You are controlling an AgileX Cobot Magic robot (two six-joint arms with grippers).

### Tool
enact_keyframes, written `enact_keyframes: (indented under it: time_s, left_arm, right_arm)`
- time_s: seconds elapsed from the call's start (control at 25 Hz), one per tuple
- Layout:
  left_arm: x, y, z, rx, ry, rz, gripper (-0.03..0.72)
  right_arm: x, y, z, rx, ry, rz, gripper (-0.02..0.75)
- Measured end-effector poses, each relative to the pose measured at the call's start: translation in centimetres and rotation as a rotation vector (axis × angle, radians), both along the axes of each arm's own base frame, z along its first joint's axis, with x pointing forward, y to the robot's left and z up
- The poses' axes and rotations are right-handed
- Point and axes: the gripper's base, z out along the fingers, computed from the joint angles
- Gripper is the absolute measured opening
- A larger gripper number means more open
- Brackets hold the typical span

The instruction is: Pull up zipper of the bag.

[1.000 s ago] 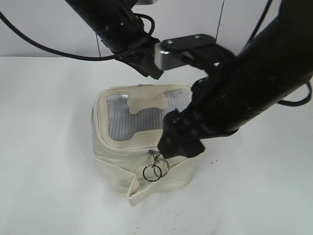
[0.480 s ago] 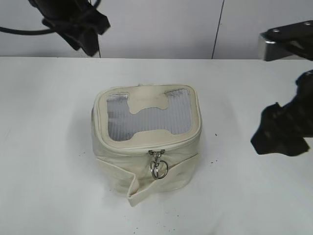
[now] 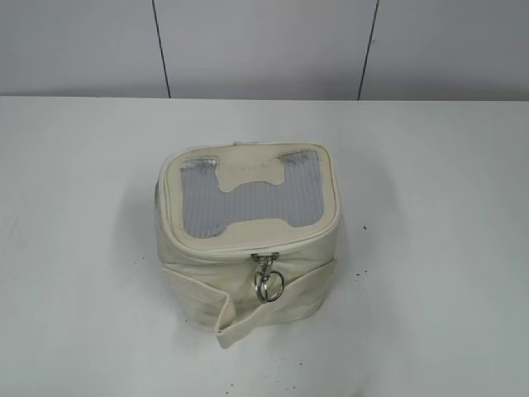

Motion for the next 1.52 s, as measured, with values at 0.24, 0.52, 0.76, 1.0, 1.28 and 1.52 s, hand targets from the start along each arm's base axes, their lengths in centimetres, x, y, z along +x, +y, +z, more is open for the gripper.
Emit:
enact_keyframes:
  time_s: [0.24,0.52,0.76,1.0,1.28,1.52]
  left_arm:
    - [-10.5,5.7,-2.8,-0.135,-0.117,-0.011,0.287]
    - [-17.5,9.7,-8.4,-0.286,-0.34,-0.021,0.287]
    - [-18.7,10.5,-9.4,-0.35,-0.469,-0.02,0.287]
    - [-18.1,10.2,-9.4,-0.333,-0.451,-0.017,0.287]
    - [-18.1,10.2,-9.4,-0.333,-0.452,-0.017,0.285]
    - [-18.1,10.2,-9.4,-0.332,-0.451,-0.017,0.267]
  right_arm:
    - [-3.8,-2.3,-1.4,0.063,-0.101,0.001,0.592]
    - [-7.1,-4.2,-1.7,0.167,-0.264,0.016,0.591]
    - [-8.6,-4.9,-1.4,0.224,-0.357,0.045,0.591]
    - [-8.7,-5.0,-1.4,0.224,-0.369,0.057,0.591]
    - [-8.7,-5.0,-1.4,0.223,-0.37,0.059,0.59]
    - [-8.7,-5.0,-1.4,0.222,-0.37,0.06,0.59]
